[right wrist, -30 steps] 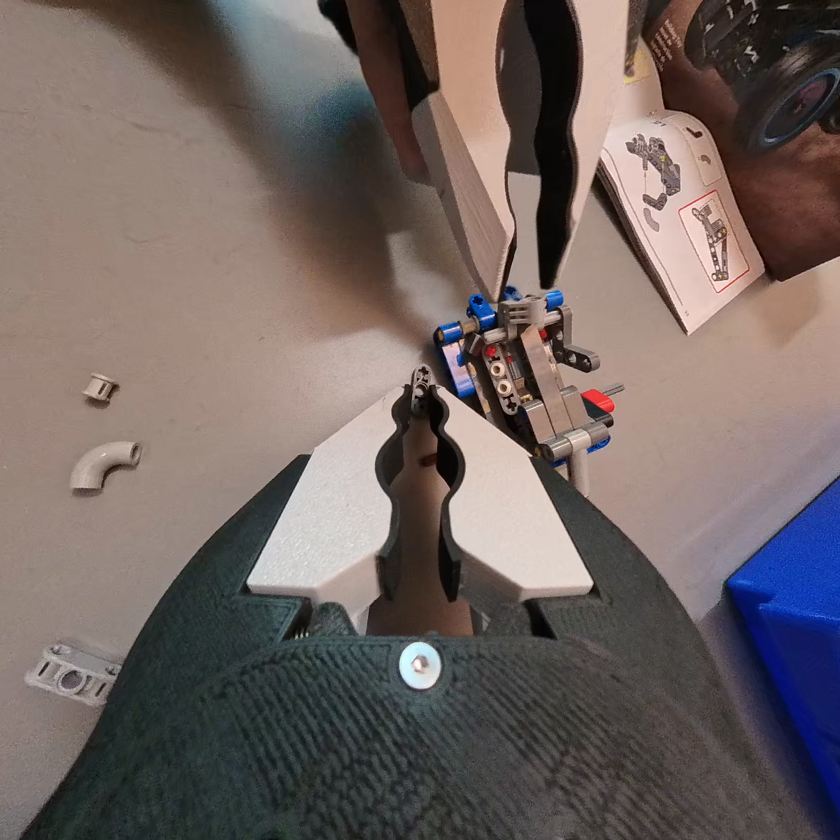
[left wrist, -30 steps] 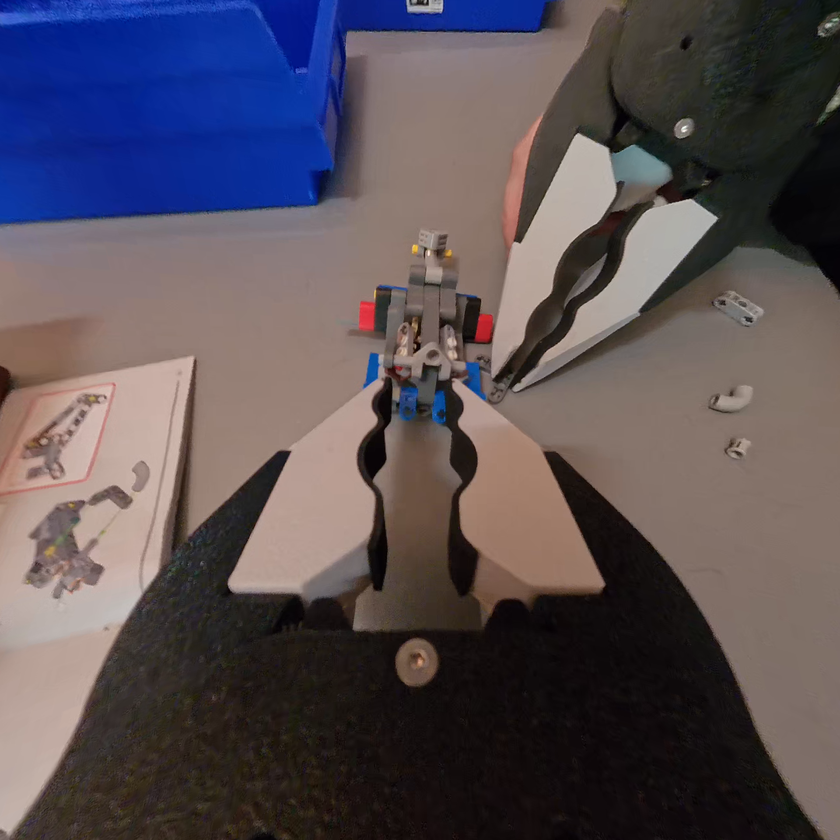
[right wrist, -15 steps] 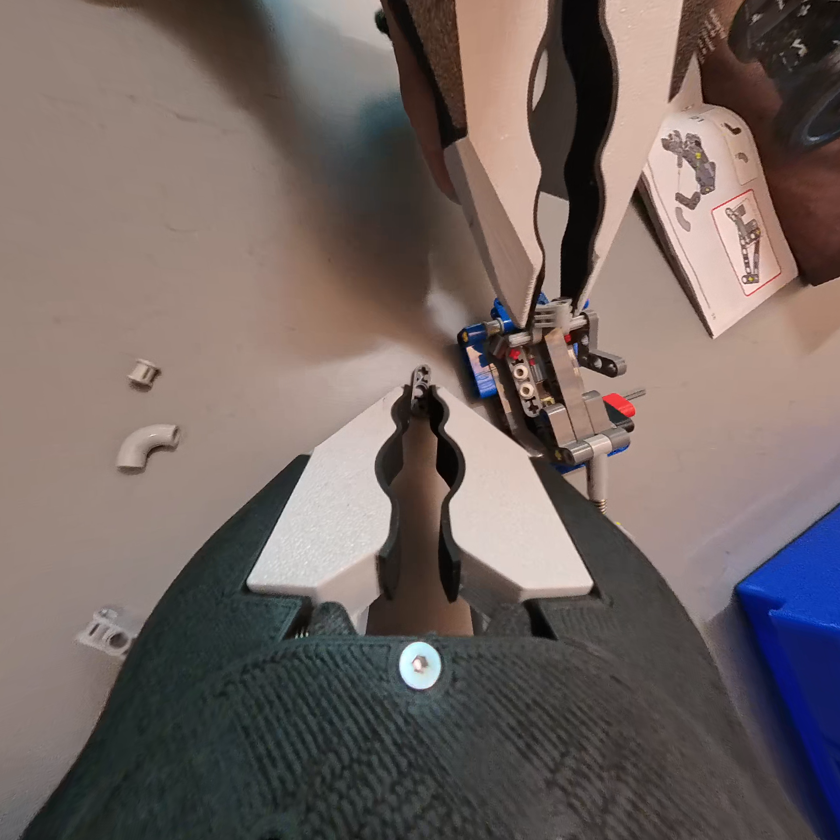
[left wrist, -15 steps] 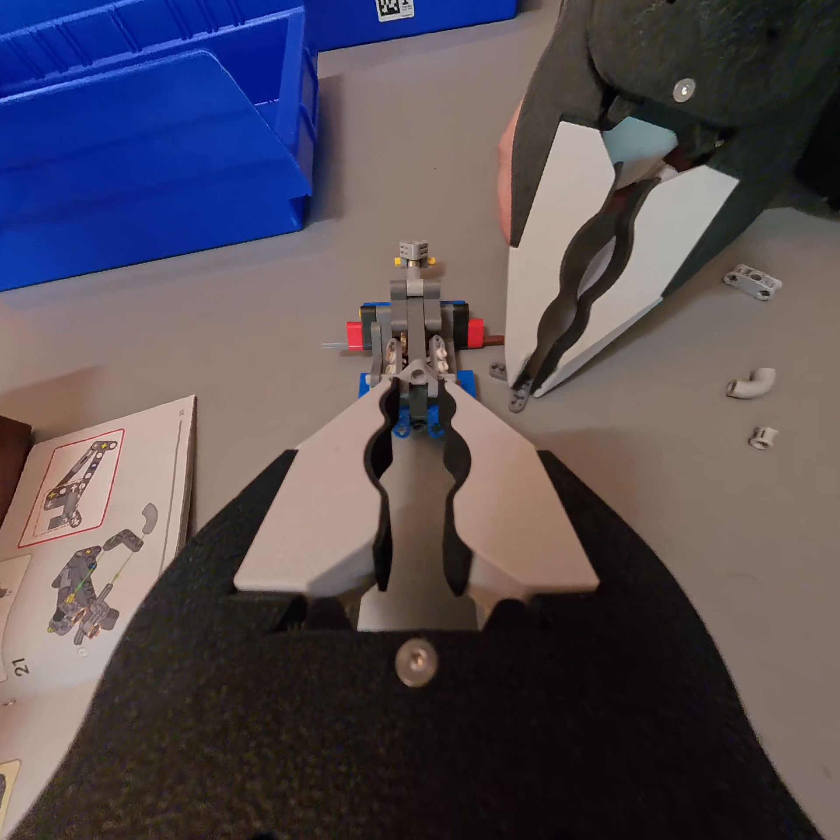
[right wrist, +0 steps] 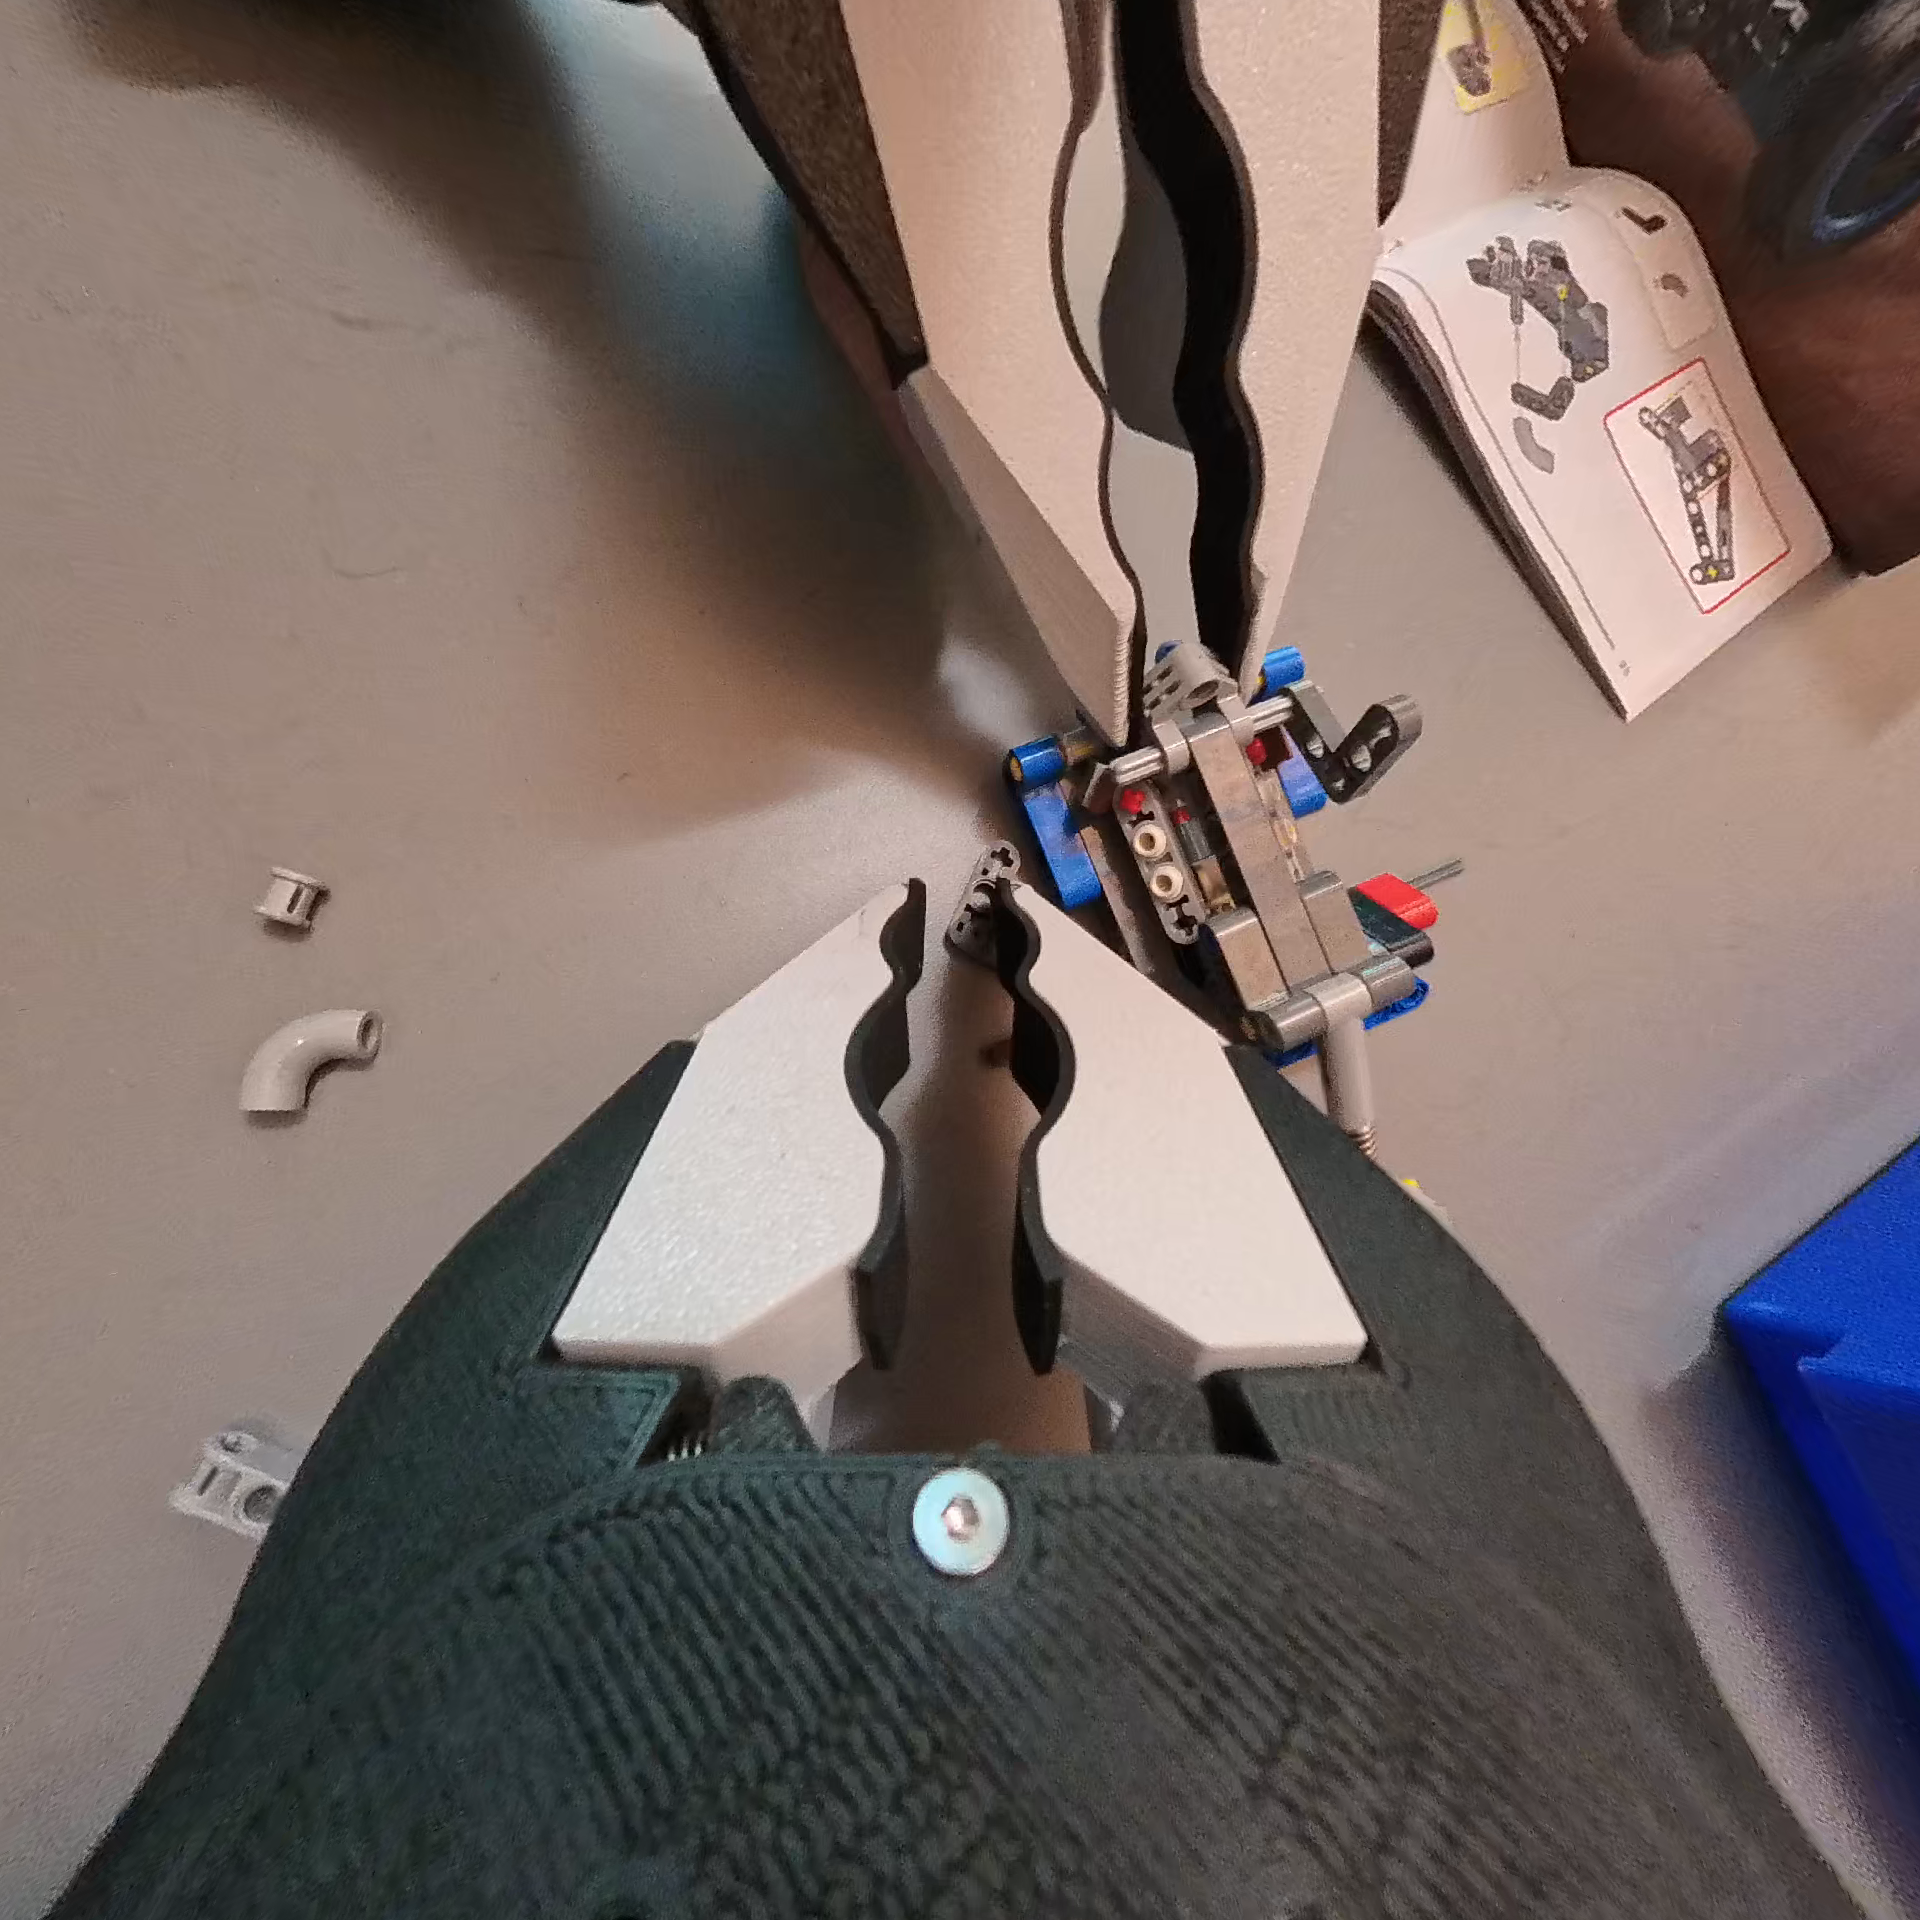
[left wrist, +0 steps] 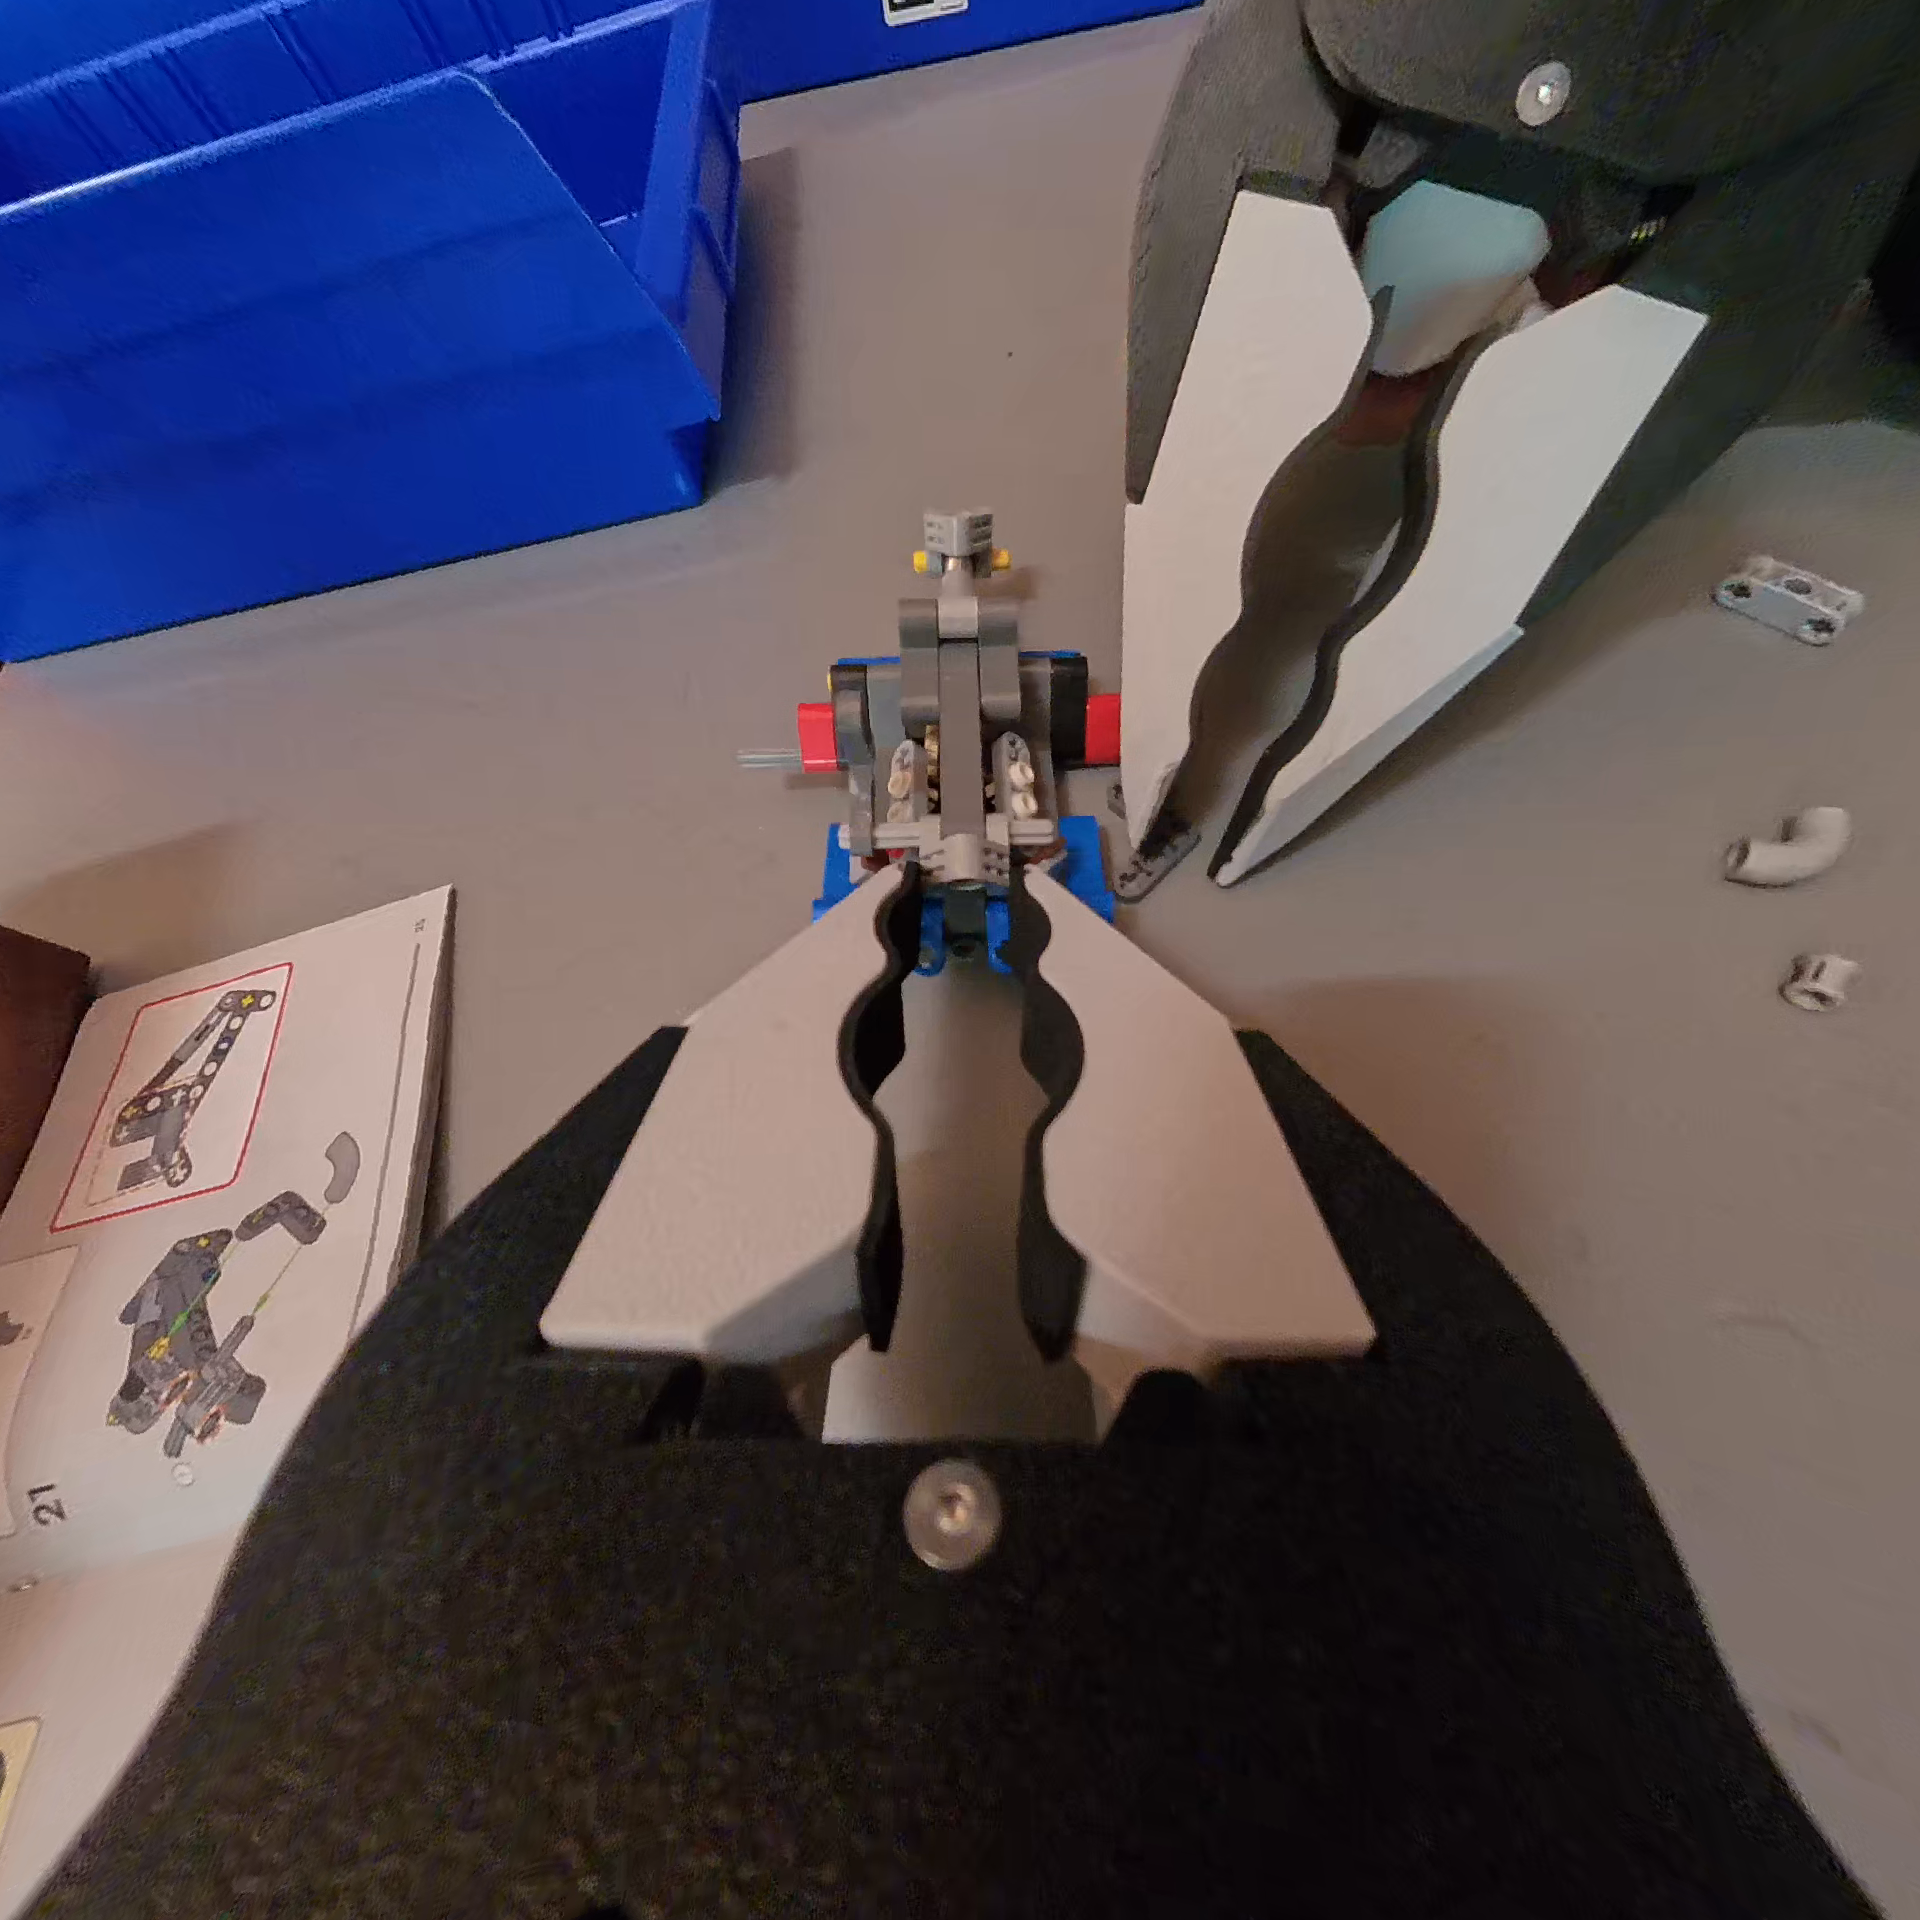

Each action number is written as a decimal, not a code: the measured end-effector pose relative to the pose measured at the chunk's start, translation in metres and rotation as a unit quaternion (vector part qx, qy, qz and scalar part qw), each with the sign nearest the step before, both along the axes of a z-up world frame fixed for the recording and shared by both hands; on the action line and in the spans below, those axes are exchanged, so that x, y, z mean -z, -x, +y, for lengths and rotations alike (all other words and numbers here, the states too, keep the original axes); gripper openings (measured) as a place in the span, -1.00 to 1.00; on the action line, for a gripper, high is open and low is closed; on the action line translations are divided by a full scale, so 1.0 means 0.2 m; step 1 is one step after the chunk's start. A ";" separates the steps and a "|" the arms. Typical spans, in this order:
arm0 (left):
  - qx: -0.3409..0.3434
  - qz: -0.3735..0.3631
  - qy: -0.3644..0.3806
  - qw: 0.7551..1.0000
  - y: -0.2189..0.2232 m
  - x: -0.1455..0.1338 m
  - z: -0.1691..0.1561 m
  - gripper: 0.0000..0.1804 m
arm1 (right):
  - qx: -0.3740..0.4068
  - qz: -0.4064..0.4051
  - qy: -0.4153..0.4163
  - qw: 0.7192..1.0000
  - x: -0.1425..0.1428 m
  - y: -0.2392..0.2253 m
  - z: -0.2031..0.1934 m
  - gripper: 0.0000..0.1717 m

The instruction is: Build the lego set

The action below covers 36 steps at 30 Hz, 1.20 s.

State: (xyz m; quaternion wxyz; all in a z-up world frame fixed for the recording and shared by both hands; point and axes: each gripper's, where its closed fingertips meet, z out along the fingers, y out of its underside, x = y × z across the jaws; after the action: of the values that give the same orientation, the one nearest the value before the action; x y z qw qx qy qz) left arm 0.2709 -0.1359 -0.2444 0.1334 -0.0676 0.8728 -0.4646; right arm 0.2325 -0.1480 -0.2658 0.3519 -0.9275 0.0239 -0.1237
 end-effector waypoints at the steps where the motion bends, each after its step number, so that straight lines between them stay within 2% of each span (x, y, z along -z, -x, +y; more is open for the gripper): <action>1: -0.002 0.001 0.002 1.000 0.00 0.00 0.00 -0.86 | 0.004 0.004 -0.003 1.000 0.00 0.00 0.00 -0.88; 8: -0.007 -0.009 -0.001 1.000 0.00 0.00 -0.01 -0.86 | 0.037 0.004 0.005 0.999 0.00 -0.04 -0.02 -0.85; 13: -0.007 -0.014 -0.005 1.000 0.00 0.00 -0.01 -0.86 | 0.030 0.007 0.022 0.999 0.00 -0.02 -0.05 -0.91; 16: -0.007 -0.012 -0.004 1.000 -0.01 0.00 -0.01 -0.86 | 0.009 0.042 0.022 0.999 0.01 0.05 -0.04 -1.00; 17: -0.007 -0.012 -0.004 1.000 0.00 0.00 -0.01 -0.86 | 0.002 0.042 0.021 0.999 0.01 0.06 -0.04 -0.97; 22: -0.008 -0.011 -0.005 1.000 0.00 0.00 -0.01 -0.86 | 0.019 -0.027 0.025 0.999 -0.04 -0.03 -0.04 -0.85; 24: -0.007 -0.008 -0.005 1.000 0.00 0.01 -0.01 -0.86 | 0.025 -0.052 0.043 0.997 -0.02 -0.07 -0.06 -0.77; 29: -0.006 -0.001 -0.007 1.000 0.00 0.01 0.00 -0.86 | 0.006 -0.033 0.027 0.999 0.01 -0.04 -0.04 -0.99; 36: -0.007 0.000 -0.007 1.000 0.00 0.01 0.00 -0.86 | -0.007 -0.014 0.022 1.000 0.00 0.00 -0.04 -0.98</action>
State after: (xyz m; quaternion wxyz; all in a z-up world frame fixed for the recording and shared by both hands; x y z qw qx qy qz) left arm 0.2719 -0.1365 -0.2464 0.1368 -0.0733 0.8754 -0.4579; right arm 0.2325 -0.1560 -0.2668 0.3322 -0.9334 0.0099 -0.1349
